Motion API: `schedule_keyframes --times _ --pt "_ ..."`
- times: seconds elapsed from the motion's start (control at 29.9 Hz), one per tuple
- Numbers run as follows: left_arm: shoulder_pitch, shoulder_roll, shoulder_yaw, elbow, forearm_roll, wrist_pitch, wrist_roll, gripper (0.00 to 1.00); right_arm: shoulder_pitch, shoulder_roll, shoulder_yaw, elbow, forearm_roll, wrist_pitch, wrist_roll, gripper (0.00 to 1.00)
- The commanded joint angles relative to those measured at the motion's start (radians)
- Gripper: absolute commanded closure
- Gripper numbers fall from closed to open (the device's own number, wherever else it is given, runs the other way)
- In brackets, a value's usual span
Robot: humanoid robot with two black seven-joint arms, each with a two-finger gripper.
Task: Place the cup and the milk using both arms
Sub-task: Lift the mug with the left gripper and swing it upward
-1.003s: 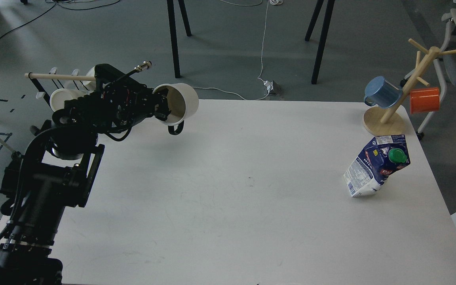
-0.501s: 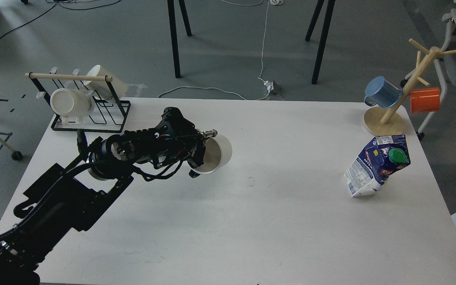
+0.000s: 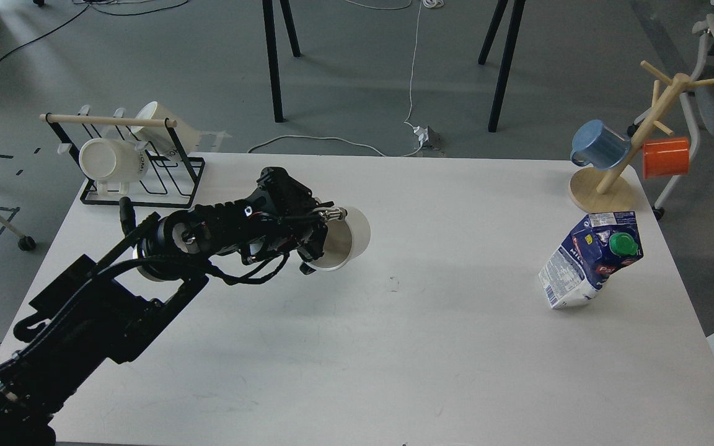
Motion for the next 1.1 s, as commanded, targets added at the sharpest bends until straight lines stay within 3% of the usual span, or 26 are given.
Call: schedule_keyframes --times 0.0,0.6,0.8,1.07 --pt "0.001 0.002 0.000 0.066 0.004 0.000 0.000 0.98 -0.002 0.002 -0.002 -0.012 0.000 0.000 0.000 0.00" --pt "0.085 -0.042 0.000 0.067 -0.069 0.000 0.000 0.97 -0.005 0.006 0.001 -0.018 0.000 0.000 0.000 0.00" --pt "-0.081 -0.036 -0.209 -0.045 -0.305 0.000 0.000 0.97 -0.005 0.008 -0.001 -0.018 0.000 0.000 0.000 0.00" --pt "-0.307 0.062 -0.428 -0.295 -0.528 0.000 0.000 0.96 -0.005 0.031 0.002 -0.018 0.000 0.000 0.000 0.00"
